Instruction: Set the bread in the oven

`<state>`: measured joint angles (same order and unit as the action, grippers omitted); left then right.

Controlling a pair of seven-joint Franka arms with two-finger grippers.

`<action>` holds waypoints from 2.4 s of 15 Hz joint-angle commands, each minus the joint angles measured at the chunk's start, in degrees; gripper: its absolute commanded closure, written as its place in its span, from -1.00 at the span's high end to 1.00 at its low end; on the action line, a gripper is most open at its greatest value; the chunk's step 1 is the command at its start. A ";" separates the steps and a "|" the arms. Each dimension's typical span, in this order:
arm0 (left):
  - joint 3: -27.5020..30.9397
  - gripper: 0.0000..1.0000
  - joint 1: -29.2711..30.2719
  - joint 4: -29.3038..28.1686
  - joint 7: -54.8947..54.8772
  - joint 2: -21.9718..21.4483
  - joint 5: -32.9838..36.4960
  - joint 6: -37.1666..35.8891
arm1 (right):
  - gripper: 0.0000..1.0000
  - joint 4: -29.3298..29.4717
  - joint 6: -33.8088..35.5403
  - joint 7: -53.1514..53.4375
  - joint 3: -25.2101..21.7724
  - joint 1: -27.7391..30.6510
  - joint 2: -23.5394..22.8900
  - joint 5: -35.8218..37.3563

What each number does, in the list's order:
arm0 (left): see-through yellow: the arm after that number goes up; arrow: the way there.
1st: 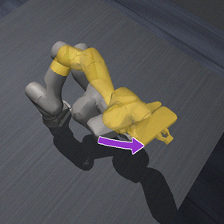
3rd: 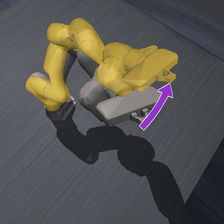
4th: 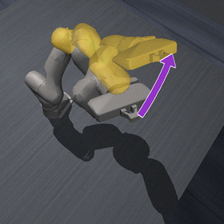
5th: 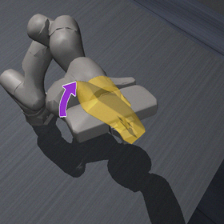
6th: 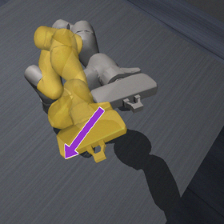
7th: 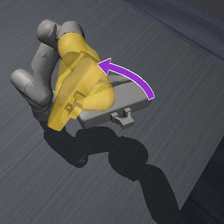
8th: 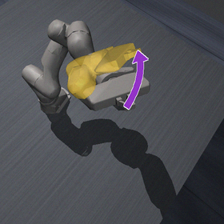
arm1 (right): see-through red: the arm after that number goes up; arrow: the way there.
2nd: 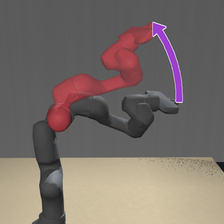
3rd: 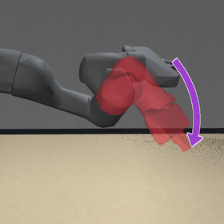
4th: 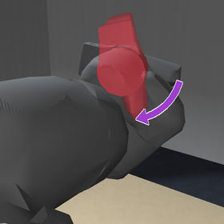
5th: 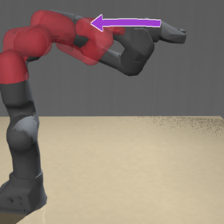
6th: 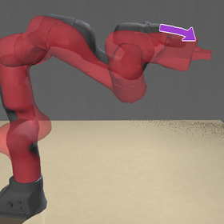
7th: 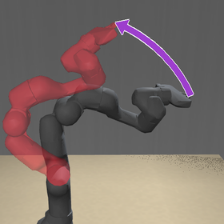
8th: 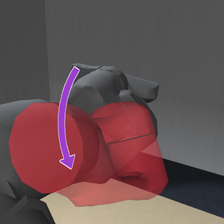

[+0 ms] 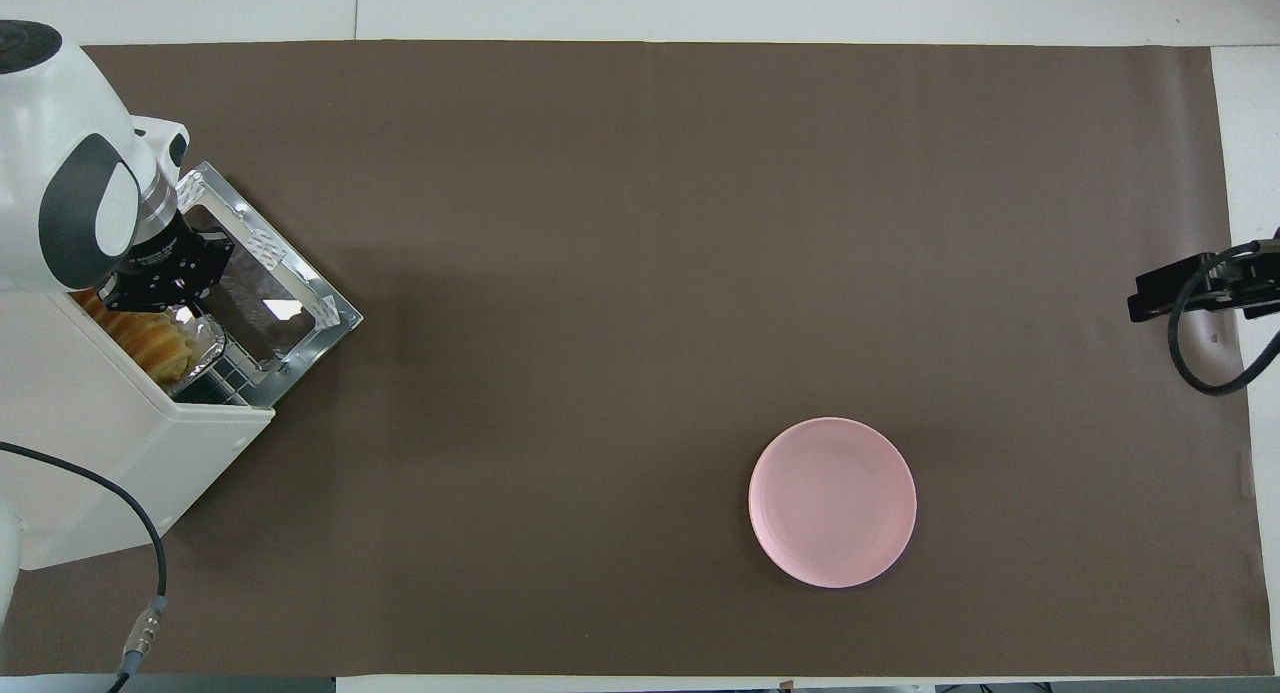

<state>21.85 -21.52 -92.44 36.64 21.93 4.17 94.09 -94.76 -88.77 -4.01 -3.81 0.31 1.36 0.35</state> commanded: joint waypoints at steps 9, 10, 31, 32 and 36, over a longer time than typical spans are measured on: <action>0.56 -1.00 -0.80 -4.24 0.01 -3.03 3.30 1.36 | 1.00 -1.48 -2.02 -1.18 0.20 0.49 1.09 1.06; 0.47 -0.56 -0.71 -4.32 0.01 -3.03 3.30 1.71 | 1.00 -1.40 -1.59 -1.26 0.29 0.22 1.10 1.06; 0.30 1.00 -0.71 3.68 -22.30 -7.76 0.05 3.92 | 1.00 -1.40 -1.58 -1.26 0.38 -0.13 1.10 1.06; 0.30 1.00 -0.80 3.24 -25.45 -8.91 -0.04 1.99 | 1.00 -1.40 -1.58 -1.26 0.38 -0.13 1.10 1.06; 0.30 1.00 -0.89 2.71 -35.57 -13.47 -0.13 -5.22 | 1.00 -1.48 -1.58 -1.26 0.38 -0.04 1.10 1.06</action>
<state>21.96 -22.20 -88.21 5.53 11.81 4.84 91.87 -94.91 -90.29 -4.01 -3.56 0.13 1.36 0.36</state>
